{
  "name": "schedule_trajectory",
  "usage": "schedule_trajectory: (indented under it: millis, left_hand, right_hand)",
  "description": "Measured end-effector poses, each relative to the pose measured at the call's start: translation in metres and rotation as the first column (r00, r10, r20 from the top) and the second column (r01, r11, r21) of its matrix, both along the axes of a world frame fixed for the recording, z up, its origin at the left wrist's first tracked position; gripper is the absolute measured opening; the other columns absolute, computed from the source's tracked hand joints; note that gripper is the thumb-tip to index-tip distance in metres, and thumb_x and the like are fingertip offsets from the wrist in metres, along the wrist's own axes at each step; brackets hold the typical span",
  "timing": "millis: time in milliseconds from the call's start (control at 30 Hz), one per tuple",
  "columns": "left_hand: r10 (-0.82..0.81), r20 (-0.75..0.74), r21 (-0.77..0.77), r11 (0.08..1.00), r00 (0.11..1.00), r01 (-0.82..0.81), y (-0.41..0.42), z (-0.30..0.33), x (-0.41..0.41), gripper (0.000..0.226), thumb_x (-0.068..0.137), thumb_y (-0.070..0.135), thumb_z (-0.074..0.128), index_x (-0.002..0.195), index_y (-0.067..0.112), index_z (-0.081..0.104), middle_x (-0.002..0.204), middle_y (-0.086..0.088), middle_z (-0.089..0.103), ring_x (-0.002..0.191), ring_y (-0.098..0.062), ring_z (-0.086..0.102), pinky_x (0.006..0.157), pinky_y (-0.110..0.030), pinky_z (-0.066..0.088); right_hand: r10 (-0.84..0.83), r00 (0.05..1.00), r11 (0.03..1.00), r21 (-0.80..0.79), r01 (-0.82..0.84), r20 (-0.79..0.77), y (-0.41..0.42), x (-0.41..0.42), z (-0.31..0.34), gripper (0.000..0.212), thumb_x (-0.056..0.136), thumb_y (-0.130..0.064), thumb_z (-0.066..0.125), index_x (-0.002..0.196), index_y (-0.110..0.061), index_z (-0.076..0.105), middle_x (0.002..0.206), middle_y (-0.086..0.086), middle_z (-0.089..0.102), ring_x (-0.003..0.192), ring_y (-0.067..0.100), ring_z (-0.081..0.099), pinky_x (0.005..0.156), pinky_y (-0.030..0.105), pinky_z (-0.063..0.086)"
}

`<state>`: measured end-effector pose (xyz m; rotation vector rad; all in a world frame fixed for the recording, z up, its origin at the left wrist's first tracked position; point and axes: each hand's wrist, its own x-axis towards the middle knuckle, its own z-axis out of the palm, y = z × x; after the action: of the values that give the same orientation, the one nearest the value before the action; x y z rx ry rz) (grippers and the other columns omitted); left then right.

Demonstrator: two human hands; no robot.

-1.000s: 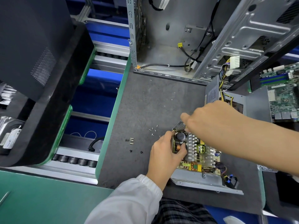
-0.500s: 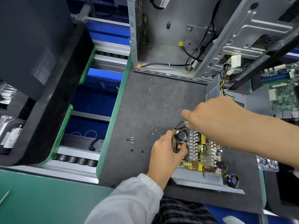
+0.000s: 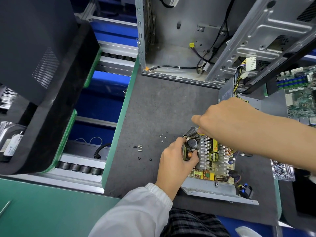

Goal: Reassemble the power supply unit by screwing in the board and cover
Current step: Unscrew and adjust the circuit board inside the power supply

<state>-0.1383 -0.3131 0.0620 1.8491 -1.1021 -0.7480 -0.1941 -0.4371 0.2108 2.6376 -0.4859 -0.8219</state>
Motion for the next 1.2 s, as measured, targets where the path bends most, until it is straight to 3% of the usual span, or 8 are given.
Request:
schedule_trajectory:
  millis: [133, 367, 500, 667, 800, 900, 1000, 1200]
  left_hand:
    - [0.014, -0.004, -0.013, 1.0, 1.0, -0.014, 0.001, 0.0, 0.0, 0.031, 0.085, 0.027, 0.072, 0.111, 0.012, 0.063, 0.077, -0.004, 0.059, 0.074, -0.019, 0.056, 0.063, -0.017, 0.038]
    - [0.036, -0.032, 0.004, 0.999, 0.999, -0.035, 0.0, -0.003, -0.002, 0.032, 0.083, 0.027, 0.073, 0.111, 0.015, 0.063, 0.059, 0.014, 0.039, 0.055, -0.005, 0.043, 0.059, -0.024, 0.043]
    - [0.049, -0.042, 0.016, 0.999, 0.998, -0.048, 0.001, -0.004, -0.003, 0.034, 0.083, 0.029, 0.074, 0.113, 0.016, 0.063, 0.058, 0.011, 0.041, 0.056, -0.007, 0.044, 0.061, -0.033, 0.05]
    - [0.059, -0.054, 0.021, 0.998, 0.997, -0.058, 0.001, -0.005, -0.003, 0.034, 0.082, 0.029, 0.074, 0.112, 0.017, 0.063, 0.058, 0.01, 0.042, 0.056, -0.008, 0.045, 0.062, -0.036, 0.051]
    - [0.062, -0.054, 0.022, 0.998, 0.997, -0.061, 0.001, -0.004, -0.004, 0.034, 0.082, 0.029, 0.074, 0.112, 0.017, 0.063, 0.058, 0.011, 0.042, 0.056, -0.009, 0.046, 0.062, -0.036, 0.051]
    - [0.073, -0.059, 0.027, 0.997, 0.996, -0.071, 0.001, -0.005, -0.004, 0.034, 0.081, 0.029, 0.075, 0.112, 0.017, 0.063, 0.059, 0.011, 0.043, 0.057, -0.009, 0.046, 0.062, -0.035, 0.051]
    - [0.08, -0.061, 0.021, 0.997, 0.995, -0.079, 0.001, -0.004, -0.005, 0.034, 0.081, 0.028, 0.075, 0.112, 0.018, 0.063, 0.059, 0.01, 0.043, 0.056, -0.008, 0.046, 0.062, -0.035, 0.051]
    - [0.079, -0.053, 0.02, 0.997, 0.995, -0.078, 0.001, -0.006, -0.005, 0.037, 0.081, 0.027, 0.075, 0.115, 0.018, 0.062, 0.059, 0.01, 0.042, 0.057, -0.009, 0.045, 0.062, -0.035, 0.05]
  right_hand:
    - [-0.011, 0.999, 1.0, -0.006, 0.011, -0.032, 0.0, 0.008, 0.001, 0.009, 0.096, -0.022, 0.05, 0.088, -0.02, 0.052, 0.057, -0.003, 0.032, 0.044, 0.015, 0.025, 0.04, 0.024, 0.016]
    - [0.057, 0.994, 0.997, 0.065, -0.051, -0.093, 0.0, 0.011, 0.01, 0.045, 0.094, -0.027, 0.054, 0.062, -0.019, 0.022, 0.074, 0.002, 0.027, 0.046, 0.014, 0.029, 0.039, 0.027, 0.016]
    - [0.036, 0.994, 0.995, 0.094, -0.027, -0.101, -0.001, 0.01, 0.011, 0.034, 0.085, -0.01, 0.054, 0.064, -0.018, 0.027, 0.071, 0.0, 0.025, 0.047, 0.014, 0.027, 0.04, 0.027, 0.016]
    - [0.033, 0.999, 0.995, 0.094, -0.029, -0.036, -0.004, 0.009, 0.005, 0.022, 0.087, -0.02, 0.057, 0.092, -0.02, 0.035, 0.066, -0.005, 0.033, 0.048, 0.016, 0.027, 0.042, 0.027, 0.017]
    - [0.06, 0.998, 0.996, 0.073, -0.06, 0.002, -0.004, 0.01, 0.006, 0.011, 0.089, -0.025, 0.057, 0.098, -0.024, 0.051, 0.08, -0.005, 0.049, 0.065, 0.023, 0.053, 0.042, 0.026, 0.014]
    - [0.08, 0.997, 0.997, 0.008, -0.08, -0.008, -0.001, 0.015, 0.008, 0.02, 0.09, -0.025, 0.057, 0.076, -0.019, 0.044, 0.084, -0.003, 0.047, 0.06, 0.021, 0.044, 0.043, 0.026, 0.013]
    - [0.093, 0.995, 0.995, -0.024, -0.094, -0.04, 0.003, 0.02, 0.01, 0.042, 0.093, -0.023, 0.055, 0.063, -0.018, 0.027, 0.079, -0.001, 0.041, 0.074, 0.024, 0.058, 0.043, 0.027, 0.012]
    - [0.054, 0.994, 0.998, 0.039, -0.051, -0.097, 0.016, 0.028, 0.017, 0.032, 0.084, -0.002, 0.052, 0.062, -0.016, 0.033, 0.064, -0.001, 0.032, 0.05, 0.016, 0.03, 0.044, 0.026, 0.015]
